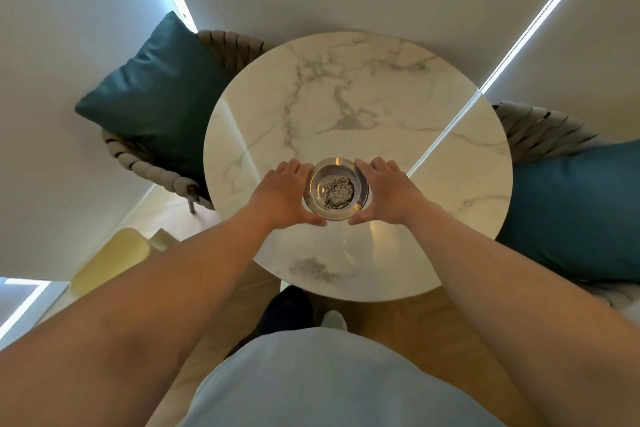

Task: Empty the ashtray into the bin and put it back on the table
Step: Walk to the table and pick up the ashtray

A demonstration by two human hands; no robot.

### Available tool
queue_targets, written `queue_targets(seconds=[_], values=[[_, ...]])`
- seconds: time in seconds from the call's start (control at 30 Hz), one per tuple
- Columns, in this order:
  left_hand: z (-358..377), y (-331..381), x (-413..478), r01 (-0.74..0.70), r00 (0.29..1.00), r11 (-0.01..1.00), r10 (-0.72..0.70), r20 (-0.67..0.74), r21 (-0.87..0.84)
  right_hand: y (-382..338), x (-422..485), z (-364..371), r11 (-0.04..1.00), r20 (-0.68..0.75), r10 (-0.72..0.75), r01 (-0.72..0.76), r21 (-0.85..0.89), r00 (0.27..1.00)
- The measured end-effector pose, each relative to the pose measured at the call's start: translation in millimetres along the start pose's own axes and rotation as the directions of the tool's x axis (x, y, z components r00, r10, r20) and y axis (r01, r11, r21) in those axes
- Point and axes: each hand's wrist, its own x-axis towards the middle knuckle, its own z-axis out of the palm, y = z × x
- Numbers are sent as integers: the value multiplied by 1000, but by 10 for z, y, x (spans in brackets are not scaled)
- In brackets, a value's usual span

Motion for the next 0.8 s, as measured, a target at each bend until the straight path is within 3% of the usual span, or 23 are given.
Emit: queue_targets(seconds=[0.37, 0.8], values=[[75, 56, -580, 73, 996, 997, -75, -48, -24, -253, -279, 89, 996, 72, -87, 89, -28, 994], [-35, -575, -1594, 284, 940, 953, -298, -164, -105, -1310, -100, 351, 951, 128, -291, 301, -66, 948]])
